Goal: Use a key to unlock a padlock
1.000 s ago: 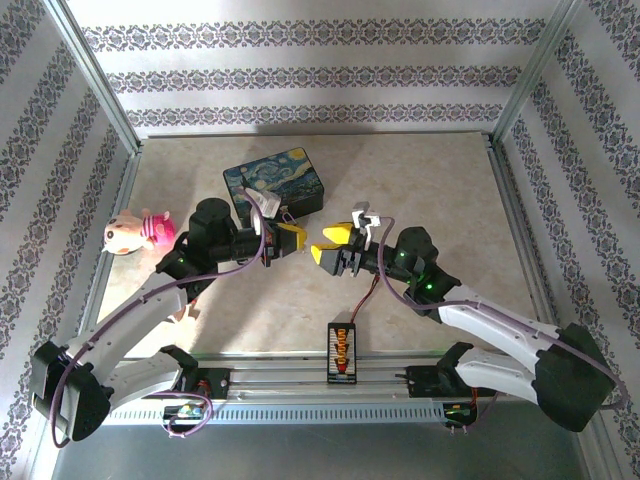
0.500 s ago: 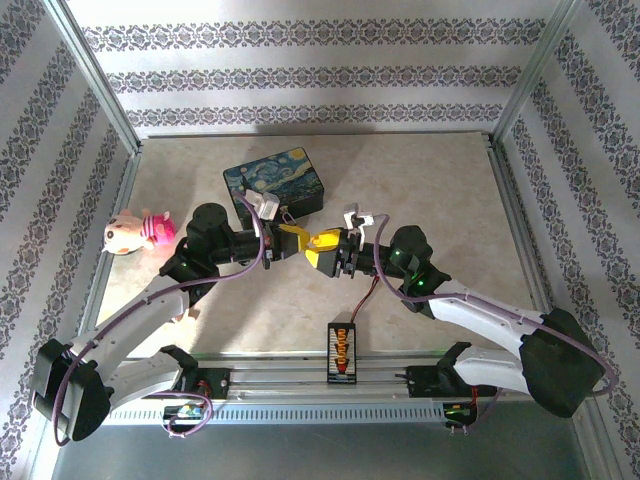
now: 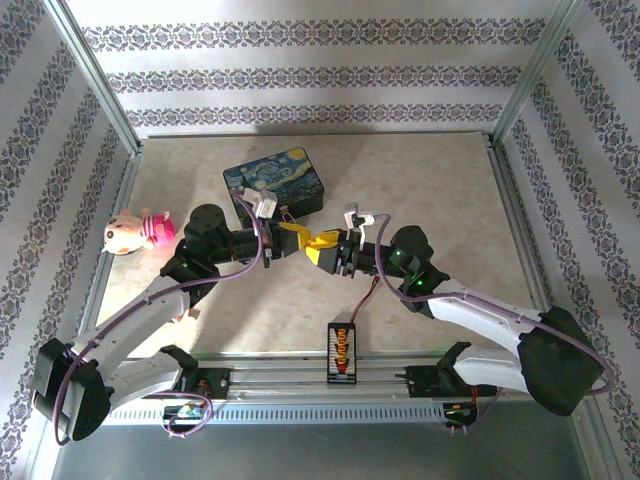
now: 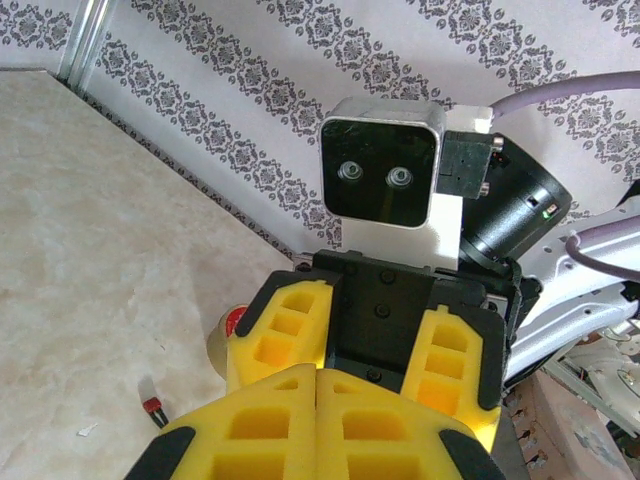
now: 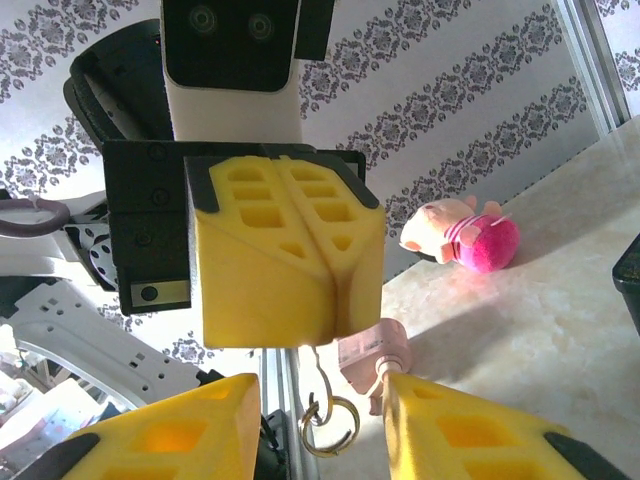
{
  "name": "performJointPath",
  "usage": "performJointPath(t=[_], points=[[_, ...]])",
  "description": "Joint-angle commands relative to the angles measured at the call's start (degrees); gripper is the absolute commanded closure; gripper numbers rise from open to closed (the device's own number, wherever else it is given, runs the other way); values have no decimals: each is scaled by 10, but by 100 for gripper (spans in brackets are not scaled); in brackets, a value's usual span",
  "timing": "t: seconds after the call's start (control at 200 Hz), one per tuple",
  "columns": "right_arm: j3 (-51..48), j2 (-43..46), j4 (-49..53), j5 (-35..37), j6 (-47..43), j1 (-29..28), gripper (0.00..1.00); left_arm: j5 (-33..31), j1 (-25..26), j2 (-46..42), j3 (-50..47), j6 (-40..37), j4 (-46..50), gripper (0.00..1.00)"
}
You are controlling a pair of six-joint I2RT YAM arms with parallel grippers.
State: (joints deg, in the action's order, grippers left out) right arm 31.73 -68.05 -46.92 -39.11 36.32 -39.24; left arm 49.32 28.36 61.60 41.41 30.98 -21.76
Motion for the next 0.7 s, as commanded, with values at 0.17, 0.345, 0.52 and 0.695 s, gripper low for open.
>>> performJointPath(t=[0.17, 0.345, 0.52, 0.695], points=[[11, -7, -43, -14, 5, -2, 68, 12, -6, 9, -8, 22, -58, 100], [14, -12, -47, -14, 5, -4, 71, 17, -7, 10, -9, 27, -64, 100], [18, -21, -54, -16, 7, -5, 71, 21, -6, 11, -9, 32, -70, 100], [22, -28, -63, -16, 7, -6, 77, 18, -7, 10, -12, 33, -71, 100]])
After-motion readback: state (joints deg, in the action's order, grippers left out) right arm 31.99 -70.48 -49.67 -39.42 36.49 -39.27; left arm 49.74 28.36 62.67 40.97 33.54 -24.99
